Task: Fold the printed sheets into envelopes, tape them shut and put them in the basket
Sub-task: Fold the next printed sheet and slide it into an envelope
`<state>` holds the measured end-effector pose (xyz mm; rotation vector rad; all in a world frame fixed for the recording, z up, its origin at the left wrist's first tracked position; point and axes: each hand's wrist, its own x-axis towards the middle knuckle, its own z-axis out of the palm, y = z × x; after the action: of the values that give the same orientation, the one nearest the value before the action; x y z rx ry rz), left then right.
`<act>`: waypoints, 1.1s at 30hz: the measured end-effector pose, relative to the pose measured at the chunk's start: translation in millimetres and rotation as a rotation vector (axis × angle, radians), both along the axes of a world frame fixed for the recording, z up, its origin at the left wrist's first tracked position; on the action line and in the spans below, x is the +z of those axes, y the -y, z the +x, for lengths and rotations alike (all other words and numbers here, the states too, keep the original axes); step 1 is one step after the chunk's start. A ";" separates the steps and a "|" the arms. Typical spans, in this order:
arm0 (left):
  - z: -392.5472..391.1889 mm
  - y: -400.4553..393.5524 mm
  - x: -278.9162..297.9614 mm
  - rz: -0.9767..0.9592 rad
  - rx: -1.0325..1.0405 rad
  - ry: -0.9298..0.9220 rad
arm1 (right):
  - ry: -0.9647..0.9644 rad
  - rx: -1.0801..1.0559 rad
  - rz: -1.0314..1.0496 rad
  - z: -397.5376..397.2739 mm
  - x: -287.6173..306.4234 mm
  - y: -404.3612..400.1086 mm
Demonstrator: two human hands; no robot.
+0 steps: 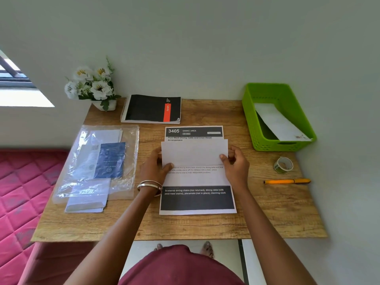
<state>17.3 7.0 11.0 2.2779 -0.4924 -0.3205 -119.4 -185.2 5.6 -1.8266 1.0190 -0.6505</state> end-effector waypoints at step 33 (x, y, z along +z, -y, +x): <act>30.8 7.2 -15.3 0.285 -0.304 0.075 | -0.939 0.687 -0.530 6.9 5.9 33.9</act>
<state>48.1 -0.2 -4.4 2.4955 -0.8851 -0.4830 -112.5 -219.1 11.4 -2.8480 0.6842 0.4685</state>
